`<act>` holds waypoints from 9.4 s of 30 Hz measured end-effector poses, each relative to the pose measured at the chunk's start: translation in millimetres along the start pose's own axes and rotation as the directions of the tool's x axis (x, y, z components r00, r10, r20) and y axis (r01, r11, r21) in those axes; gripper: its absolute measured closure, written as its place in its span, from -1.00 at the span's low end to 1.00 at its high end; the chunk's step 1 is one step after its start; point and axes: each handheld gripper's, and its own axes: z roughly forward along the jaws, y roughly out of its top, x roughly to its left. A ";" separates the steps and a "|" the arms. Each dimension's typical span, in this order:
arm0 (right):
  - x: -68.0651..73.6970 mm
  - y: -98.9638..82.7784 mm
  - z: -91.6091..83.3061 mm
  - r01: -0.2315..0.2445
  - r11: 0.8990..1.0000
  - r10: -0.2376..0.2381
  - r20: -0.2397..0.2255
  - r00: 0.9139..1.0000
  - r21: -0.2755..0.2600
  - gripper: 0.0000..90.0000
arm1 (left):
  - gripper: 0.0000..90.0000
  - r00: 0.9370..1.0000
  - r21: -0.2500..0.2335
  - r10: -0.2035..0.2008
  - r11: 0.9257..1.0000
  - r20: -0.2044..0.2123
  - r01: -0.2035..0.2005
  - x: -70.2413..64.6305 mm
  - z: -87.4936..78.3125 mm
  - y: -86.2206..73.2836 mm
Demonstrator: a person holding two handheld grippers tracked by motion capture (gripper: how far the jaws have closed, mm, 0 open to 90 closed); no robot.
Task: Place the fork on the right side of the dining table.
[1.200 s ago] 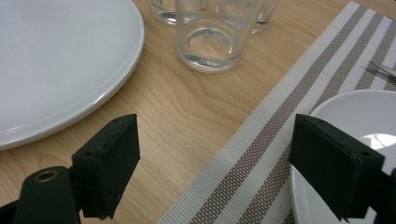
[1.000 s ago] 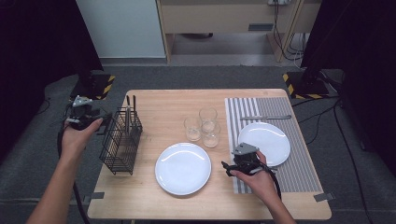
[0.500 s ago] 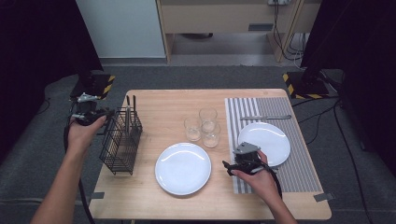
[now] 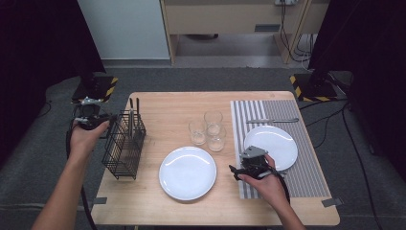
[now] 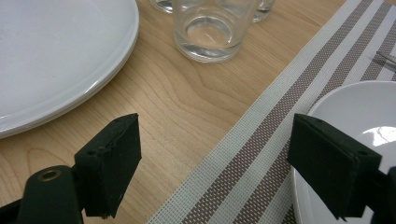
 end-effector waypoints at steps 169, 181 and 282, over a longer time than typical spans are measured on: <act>34.1 106.1 -0.4 0.313 0.941 -0.338 -0.291 0.895 -0.129 0.82 | 0.93 0.720 -0.235 0.494 0.868 0.488 -0.437 -230.4 -1.0 23.8; 39.5 115.1 2.3 0.325 0.935 -0.354 -0.305 0.884 -0.144 0.86 | 0.93 0.671 -0.233 0.525 0.846 0.524 -0.480 -243.2 -1.4 19.5; 26.9 110.6 20.3 0.286 0.947 -0.320 -0.332 0.887 -0.150 0.94 | 0.26 0.702 -0.249 0.485 0.873 0.522 -0.419 -245.4 17.7 -2.7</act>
